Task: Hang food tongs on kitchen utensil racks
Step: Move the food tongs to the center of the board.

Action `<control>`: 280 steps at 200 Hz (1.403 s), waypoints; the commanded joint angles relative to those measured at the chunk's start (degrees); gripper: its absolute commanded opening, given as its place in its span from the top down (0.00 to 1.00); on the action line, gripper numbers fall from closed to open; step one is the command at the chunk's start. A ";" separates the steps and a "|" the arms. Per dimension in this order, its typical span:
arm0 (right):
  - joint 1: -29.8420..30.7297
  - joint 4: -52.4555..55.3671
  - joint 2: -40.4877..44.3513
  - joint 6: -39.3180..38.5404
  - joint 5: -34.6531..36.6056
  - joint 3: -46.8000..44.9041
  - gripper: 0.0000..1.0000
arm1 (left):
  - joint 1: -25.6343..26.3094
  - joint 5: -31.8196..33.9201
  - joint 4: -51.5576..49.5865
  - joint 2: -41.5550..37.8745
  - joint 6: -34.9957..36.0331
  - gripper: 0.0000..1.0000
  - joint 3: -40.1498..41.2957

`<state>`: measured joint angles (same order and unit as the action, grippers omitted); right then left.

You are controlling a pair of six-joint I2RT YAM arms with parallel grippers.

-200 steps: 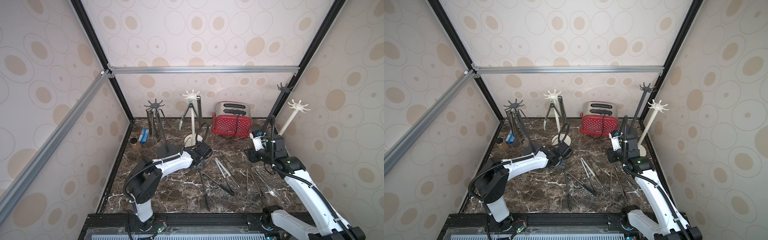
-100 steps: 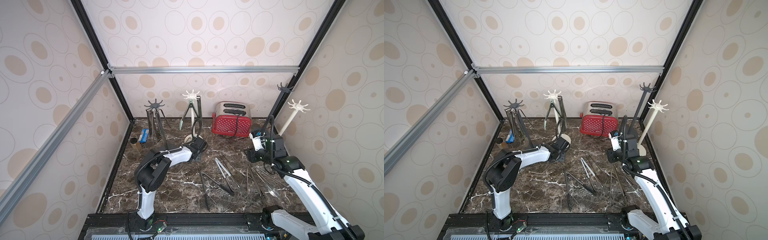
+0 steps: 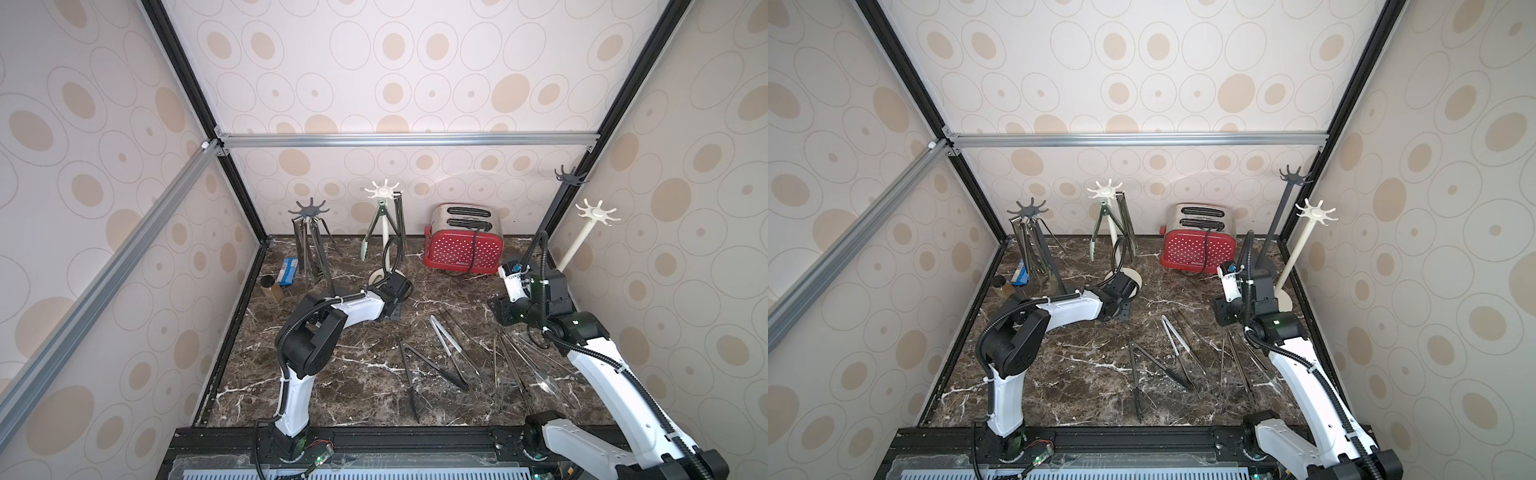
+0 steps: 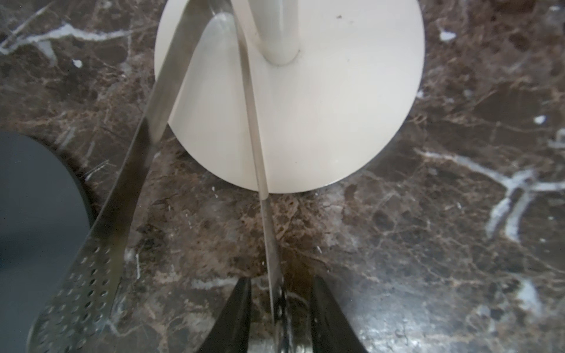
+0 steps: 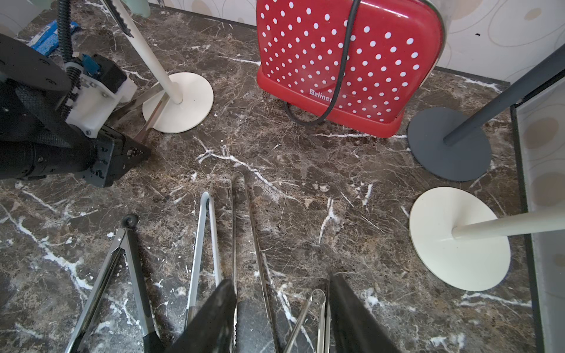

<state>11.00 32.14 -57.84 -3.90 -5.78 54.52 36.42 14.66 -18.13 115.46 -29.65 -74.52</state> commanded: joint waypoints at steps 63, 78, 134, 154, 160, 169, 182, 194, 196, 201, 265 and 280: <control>-0.54 1.07 1.41 -0.32 -0.28 -0.14 0.47 | -0.26 0.59 -0.19 -2.84 -0.89 0.95 2.55; -0.54 1.10 1.59 -0.35 -0.37 -0.10 0.47 | -0.21 0.64 -0.41 -3.93 -1.38 0.97 3.60; -0.55 1.08 2.64 -0.39 -0.81 -0.14 0.47 | 0.69 -1.18 -1.06 -10.67 -4.04 0.98 10.09; -0.55 1.15 2.99 -0.41 -1.10 -0.10 0.47 | 2.46 -1.64 -2.22 -13.39 -4.87 0.98 12.46; -0.54 1.20 3.04 -0.41 -1.10 -0.03 0.47 | 3.25 -1.73 -2.63 -14.22 -5.09 0.98 13.22; -0.55 1.18 3.24 -0.41 -1.17 -0.04 0.47 | 4.46 -1.80 -3.30 -15.27 -5.39 0.98 14.21; -0.55 1.18 3.35 -0.49 -1.25 0.01 0.47 | 6.04 -2.38 -4.54 -16.50 -6.13 0.98 15.45; -0.55 1.25 3.35 -0.41 -1.34 0.02 0.47 | 7.11 -3.10 -5.44 -17.60 -7.01 0.98 16.90; -0.55 1.26 3.35 -0.47 -1.34 0.03 0.47 | 7.26 -3.35 -5.54 -17.72 -7.16 0.98 17.23; -0.54 1.28 3.35 -0.48 -1.42 0.03 0.47 | 7.50 -3.92 -5.60 -18.21 -7.70 0.98 18.02; -0.52 1.10 2.90 -0.48 -1.69 0.12 0.47 | 7.85 -6.74 -6.34 -23.55 -11.48 0.90 25.28; -0.54 1.16 2.91 -0.51 -1.69 0.06 0.47 | 7.79 -6.79 -6.54 -22.73 -11.16 0.88 25.21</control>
<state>10.85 32.23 -55.33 -3.92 -6.90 54.54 44.29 8.23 -22.39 92.51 -38.85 -49.58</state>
